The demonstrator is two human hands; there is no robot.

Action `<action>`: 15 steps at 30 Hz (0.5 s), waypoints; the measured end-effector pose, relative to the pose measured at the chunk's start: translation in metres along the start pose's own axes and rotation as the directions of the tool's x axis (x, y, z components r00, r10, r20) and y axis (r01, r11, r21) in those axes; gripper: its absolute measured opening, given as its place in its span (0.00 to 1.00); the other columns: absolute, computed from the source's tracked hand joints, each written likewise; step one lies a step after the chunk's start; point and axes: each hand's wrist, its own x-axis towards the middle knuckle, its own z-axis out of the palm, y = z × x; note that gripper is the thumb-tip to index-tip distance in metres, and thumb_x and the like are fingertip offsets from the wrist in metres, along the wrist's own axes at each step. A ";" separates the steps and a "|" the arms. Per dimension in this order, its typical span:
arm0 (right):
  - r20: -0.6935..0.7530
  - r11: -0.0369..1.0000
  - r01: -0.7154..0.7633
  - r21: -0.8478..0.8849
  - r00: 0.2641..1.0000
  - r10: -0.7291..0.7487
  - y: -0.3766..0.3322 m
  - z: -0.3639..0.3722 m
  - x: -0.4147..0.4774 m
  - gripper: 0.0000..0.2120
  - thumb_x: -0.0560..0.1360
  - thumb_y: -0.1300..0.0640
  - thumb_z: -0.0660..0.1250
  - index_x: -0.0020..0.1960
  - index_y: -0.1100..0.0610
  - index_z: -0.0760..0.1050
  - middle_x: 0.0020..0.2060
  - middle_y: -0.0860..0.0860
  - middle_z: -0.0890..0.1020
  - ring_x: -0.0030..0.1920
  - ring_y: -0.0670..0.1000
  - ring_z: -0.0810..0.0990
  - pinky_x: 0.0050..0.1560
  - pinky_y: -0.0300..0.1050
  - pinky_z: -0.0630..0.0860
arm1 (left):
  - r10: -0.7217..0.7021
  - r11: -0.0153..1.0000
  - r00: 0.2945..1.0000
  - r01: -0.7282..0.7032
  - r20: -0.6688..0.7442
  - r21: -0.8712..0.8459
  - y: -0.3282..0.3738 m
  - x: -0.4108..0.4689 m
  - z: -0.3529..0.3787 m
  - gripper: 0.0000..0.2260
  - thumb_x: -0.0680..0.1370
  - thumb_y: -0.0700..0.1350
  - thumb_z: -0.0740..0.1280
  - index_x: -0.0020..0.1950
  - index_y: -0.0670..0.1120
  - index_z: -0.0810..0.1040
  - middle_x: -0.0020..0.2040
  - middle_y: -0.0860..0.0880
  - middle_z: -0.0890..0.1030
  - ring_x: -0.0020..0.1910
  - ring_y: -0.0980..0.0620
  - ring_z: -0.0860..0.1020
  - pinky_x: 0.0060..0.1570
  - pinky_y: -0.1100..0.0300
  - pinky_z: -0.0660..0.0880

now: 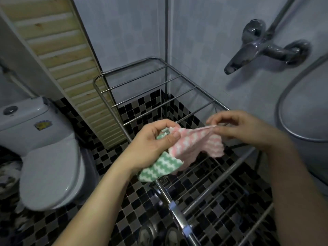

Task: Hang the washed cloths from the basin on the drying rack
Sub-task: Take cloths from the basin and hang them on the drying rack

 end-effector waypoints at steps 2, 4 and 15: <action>-0.008 0.976 -0.082 0.203 0.996 0.086 0.007 0.002 -0.008 0.09 0.76 0.60 0.66 0.40 0.50 0.78 0.36 0.55 0.78 0.34 0.49 0.74 0.33 0.38 0.75 | -0.030 0.999 0.999 0.031 0.028 -0.017 -0.005 -0.003 0.004 0.04 0.78 0.43 0.66 0.51 0.43 0.78 0.40 0.49 0.80 0.39 0.53 0.79 0.39 0.62 0.75; -0.014 0.981 -0.122 0.149 0.992 0.125 0.018 0.009 -0.009 0.07 0.77 0.59 0.66 0.40 0.52 0.76 0.29 0.49 0.74 0.27 0.45 0.71 0.27 0.38 0.73 | -0.097 0.995 0.995 0.097 0.018 0.016 -0.018 -0.008 0.004 0.03 0.79 0.43 0.65 0.51 0.46 0.78 0.41 0.52 0.80 0.38 0.53 0.79 0.40 0.61 0.75; -0.017 0.841 -0.336 -0.423 0.931 0.363 0.059 0.032 0.019 0.03 0.75 0.57 0.70 0.43 0.51 0.80 0.39 0.47 0.81 0.38 0.44 0.78 0.35 0.36 0.70 | -0.361 0.892 0.878 0.424 -0.316 0.158 -0.095 -0.040 -0.002 0.05 0.82 0.47 0.61 0.48 0.51 0.74 0.33 0.50 0.77 0.19 0.61 0.66 0.18 0.64 0.61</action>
